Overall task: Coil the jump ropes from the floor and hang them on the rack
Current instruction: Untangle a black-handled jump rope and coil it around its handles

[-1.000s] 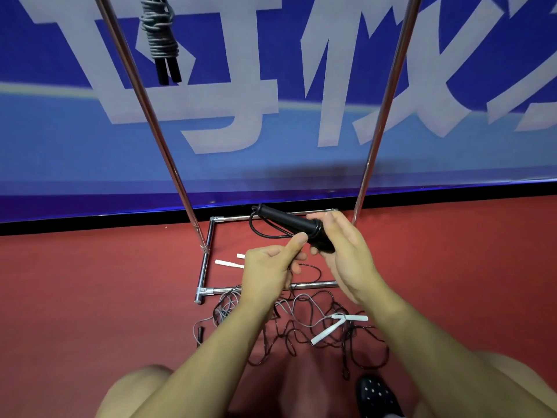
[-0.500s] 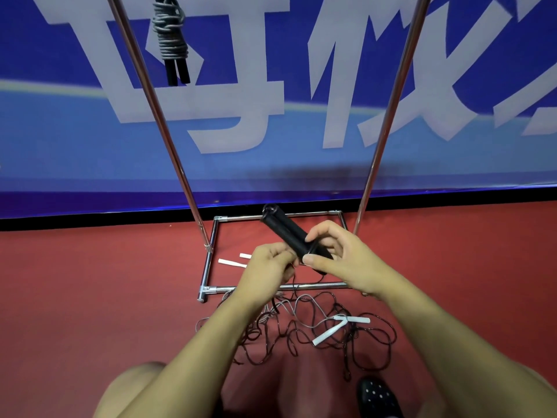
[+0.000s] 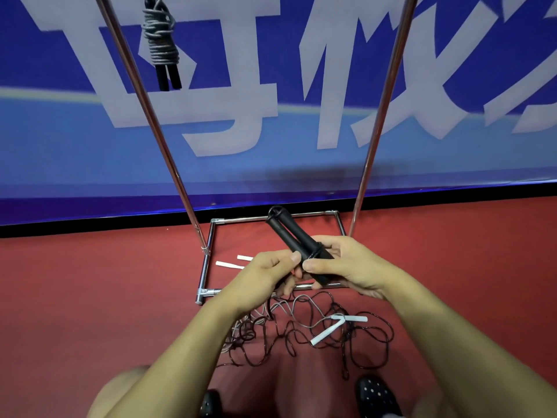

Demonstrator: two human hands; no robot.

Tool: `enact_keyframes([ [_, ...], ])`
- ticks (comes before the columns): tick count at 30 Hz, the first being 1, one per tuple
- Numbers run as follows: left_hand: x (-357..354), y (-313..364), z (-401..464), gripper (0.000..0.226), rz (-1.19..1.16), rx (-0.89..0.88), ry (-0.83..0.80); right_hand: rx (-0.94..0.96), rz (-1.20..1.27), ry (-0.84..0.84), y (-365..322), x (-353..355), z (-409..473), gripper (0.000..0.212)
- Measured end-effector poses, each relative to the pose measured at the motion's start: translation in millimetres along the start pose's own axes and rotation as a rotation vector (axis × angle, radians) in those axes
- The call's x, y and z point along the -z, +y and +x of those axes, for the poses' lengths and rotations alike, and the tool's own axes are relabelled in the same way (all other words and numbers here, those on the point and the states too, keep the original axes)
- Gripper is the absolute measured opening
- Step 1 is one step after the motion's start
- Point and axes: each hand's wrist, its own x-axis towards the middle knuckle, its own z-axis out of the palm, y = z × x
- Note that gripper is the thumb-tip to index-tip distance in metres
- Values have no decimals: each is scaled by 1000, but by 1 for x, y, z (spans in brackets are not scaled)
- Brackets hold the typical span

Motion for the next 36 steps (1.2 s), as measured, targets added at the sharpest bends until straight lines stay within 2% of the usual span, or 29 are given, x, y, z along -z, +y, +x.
enact_keyframes([
  [4,2,2,-2,44,0,26,-18,-81,36,-63,1,3,-2,33],
  [7,2,4,-2,39,-19,42,26,-70,7,-21,-1,1,0,33],
  [12,-4,-2,3,41,-48,159,268,26,-62,94,-2,2,7,32],
  [17,-1,0,4,19,-56,107,246,39,21,172,2,4,11,27],
  [20,2,-1,4,23,11,102,297,35,33,192,7,5,14,29],
  [26,-1,5,4,32,215,82,400,44,-247,213,12,3,19,33],
  [32,-6,9,-1,44,67,161,340,6,-683,151,19,-2,20,36],
  [36,-8,11,-2,50,64,219,334,-74,-718,70,18,-10,16,30],
])
